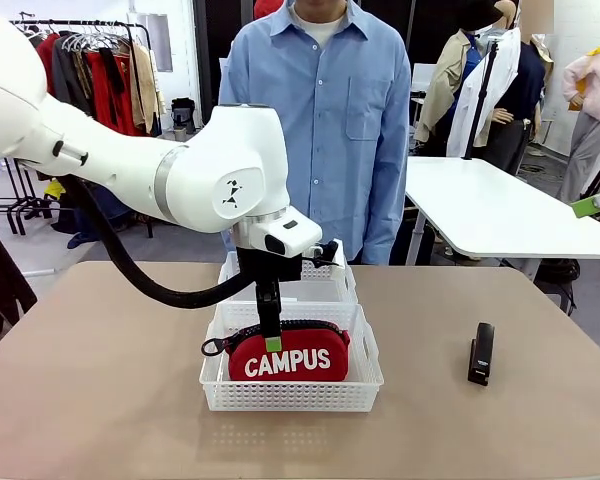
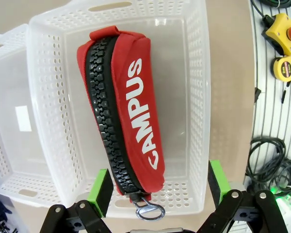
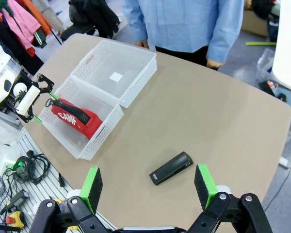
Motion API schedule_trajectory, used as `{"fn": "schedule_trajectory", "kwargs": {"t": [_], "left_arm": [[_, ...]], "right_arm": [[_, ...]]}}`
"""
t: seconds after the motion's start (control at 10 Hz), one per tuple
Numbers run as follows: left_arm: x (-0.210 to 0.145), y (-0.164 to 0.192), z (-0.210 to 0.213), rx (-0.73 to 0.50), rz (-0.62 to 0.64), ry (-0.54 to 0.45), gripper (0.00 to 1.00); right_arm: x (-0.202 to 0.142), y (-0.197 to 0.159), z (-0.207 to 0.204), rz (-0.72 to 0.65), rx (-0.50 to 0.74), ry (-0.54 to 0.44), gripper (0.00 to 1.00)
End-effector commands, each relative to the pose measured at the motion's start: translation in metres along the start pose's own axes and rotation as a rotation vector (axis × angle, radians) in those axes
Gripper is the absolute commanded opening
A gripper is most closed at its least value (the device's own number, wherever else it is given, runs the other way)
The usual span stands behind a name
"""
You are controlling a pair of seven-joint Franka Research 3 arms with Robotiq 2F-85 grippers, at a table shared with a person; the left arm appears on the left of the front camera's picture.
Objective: Distribute items into two baskets.
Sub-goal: Pick up the Stapler that the person points to.
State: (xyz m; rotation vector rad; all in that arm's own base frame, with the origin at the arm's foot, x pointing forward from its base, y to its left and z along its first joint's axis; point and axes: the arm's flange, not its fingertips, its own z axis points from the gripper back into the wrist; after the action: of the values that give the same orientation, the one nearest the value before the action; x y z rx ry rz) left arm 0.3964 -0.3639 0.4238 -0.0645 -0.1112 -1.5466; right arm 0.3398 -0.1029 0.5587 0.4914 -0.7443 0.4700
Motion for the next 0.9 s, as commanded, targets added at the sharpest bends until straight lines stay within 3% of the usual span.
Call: {"fn": "schedule_trajectory", "kwargs": {"t": [0.0,0.3,0.8], "left_arm": [[0.0,0.0,0.001,0.008,0.01,-0.005,1.0],[0.0,0.0,0.0,0.0,0.0,0.0,1.0],[-0.09,-0.013,0.104,0.032,0.132,-0.147,1.0]], "right_arm": [[0.002,0.0,0.0,0.009,0.022,-0.023,1.0],[0.002,0.0,0.0,0.009,0.022,-0.023,1.0],[0.002,0.0,0.0,0.009,0.022,-0.023,1.0]]}}
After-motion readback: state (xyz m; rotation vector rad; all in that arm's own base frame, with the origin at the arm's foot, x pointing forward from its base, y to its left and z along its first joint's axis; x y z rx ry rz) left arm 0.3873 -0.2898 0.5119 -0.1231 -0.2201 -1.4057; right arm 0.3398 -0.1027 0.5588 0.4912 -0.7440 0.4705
